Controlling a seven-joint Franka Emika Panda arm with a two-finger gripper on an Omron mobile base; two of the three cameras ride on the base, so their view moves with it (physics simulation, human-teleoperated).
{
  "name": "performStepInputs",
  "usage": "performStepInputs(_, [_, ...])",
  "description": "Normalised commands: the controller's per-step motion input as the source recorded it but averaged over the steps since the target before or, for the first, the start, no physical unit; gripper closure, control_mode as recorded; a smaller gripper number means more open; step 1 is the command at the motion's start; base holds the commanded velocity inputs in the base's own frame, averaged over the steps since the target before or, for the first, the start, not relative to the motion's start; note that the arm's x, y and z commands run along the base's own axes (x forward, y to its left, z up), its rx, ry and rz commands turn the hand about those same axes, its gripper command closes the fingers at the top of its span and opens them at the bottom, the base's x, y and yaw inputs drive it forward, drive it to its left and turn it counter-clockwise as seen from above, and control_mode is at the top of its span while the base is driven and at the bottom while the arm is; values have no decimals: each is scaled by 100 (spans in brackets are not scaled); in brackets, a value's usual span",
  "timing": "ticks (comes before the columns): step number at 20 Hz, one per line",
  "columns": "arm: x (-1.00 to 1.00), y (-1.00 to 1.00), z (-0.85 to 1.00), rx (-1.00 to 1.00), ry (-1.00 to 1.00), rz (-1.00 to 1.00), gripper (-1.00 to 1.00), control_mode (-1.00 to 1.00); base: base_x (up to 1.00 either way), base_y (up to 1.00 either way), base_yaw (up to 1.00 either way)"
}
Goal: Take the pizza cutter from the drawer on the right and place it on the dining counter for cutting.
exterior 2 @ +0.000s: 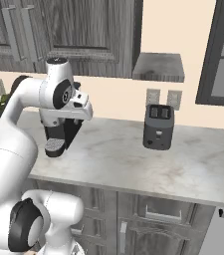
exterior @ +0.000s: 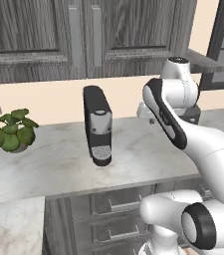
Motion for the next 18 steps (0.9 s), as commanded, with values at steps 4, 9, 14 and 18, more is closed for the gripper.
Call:
performStepInputs(4, [0, -5, 0, 0, 0, 0, -100, -100, 0, 0, 0])
performStepInputs(9, [-1, -43, 0, 0, 0, 0, -100, -100, 0, 0, 0])
performStepInputs(14, [-11, -72, 0, 0, 0, 0, -100, -100, 0, 0, 0])
performStepInputs(18, [-28, -83, 0, 2, -1, -1, -100, -100, 0, 0, 0])
